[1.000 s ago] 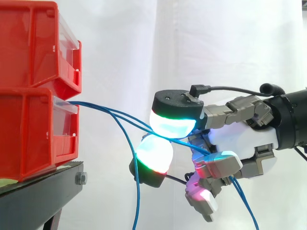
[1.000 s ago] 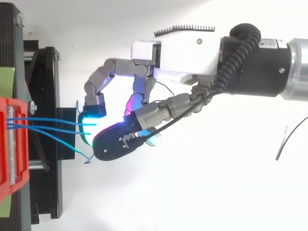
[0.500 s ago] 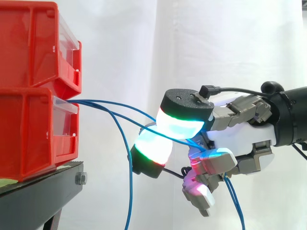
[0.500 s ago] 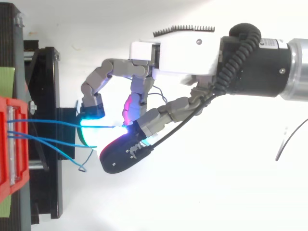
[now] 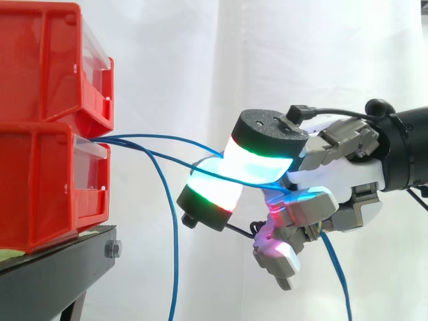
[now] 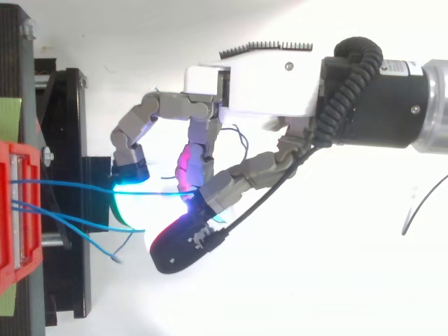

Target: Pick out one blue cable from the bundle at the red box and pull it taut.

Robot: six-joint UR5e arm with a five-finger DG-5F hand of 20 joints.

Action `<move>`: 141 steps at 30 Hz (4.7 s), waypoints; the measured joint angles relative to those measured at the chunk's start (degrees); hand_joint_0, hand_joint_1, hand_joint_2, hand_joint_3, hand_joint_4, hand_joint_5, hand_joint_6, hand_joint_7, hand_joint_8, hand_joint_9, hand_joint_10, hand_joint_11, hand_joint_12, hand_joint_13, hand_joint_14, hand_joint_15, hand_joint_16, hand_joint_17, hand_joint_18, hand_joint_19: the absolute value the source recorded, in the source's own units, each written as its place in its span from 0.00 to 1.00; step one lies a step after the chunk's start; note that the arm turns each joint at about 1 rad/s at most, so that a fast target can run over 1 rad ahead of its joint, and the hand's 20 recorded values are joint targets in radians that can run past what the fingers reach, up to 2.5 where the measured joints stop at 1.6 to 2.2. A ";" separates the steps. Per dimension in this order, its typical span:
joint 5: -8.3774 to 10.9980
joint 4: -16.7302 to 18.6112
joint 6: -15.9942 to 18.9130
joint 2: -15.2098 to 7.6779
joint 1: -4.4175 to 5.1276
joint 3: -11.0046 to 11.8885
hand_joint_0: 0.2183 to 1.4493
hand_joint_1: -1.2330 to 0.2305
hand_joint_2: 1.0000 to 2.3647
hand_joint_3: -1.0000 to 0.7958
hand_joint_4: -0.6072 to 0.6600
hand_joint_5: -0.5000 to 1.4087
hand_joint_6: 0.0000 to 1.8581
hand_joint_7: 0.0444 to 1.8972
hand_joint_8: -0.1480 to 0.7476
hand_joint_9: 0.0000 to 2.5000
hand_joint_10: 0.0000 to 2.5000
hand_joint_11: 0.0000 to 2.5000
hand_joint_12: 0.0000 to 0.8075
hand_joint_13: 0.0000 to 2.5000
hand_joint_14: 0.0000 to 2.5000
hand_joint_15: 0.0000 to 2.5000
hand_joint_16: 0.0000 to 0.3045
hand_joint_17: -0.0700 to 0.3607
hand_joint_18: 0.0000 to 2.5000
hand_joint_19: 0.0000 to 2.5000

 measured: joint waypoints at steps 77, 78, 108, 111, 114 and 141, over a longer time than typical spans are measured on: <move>-0.22 -5.79 1.17 0.00 0.88 2.06 0.28 0.47 0.01 0.35 0.38 0.20 0.49 0.42 0.37 0.46 0.01 0.36 0.40 0.35 0.01 0.27 0.14 0.38 0.29 0.28; -0.20 -5.79 1.19 0.00 0.88 2.06 0.28 0.47 0.01 0.36 0.39 0.20 0.49 0.42 0.37 0.46 0.01 0.37 0.40 0.35 0.01 0.27 0.14 0.38 0.29 0.28; 0.74 -5.83 3.75 -0.03 0.94 2.00 0.28 0.48 0.01 0.40 0.44 0.20 0.50 0.40 0.38 0.46 0.01 0.37 0.41 0.36 0.01 0.28 0.14 0.39 0.29 0.29; 1.37 -5.84 4.16 -0.01 1.00 1.98 0.29 0.45 0.01 0.41 0.44 0.20 0.50 0.41 0.38 0.45 0.01 0.37 0.41 0.36 0.01 0.28 0.14 0.39 0.30 0.29; 1.73 -5.91 4.53 -0.03 1.02 1.91 0.29 0.42 0.01 0.42 0.44 0.20 0.50 0.42 0.38 0.45 0.01 0.37 0.42 0.36 0.01 0.28 0.14 0.39 0.30 0.29; 1.12 -6.05 7.08 -0.01 0.97 0.89 0.41 0.30 0.01 0.39 0.30 0.19 0.54 0.46 0.39 0.47 0.01 0.38 0.40 0.38 0.01 0.29 0.14 0.38 0.33 0.28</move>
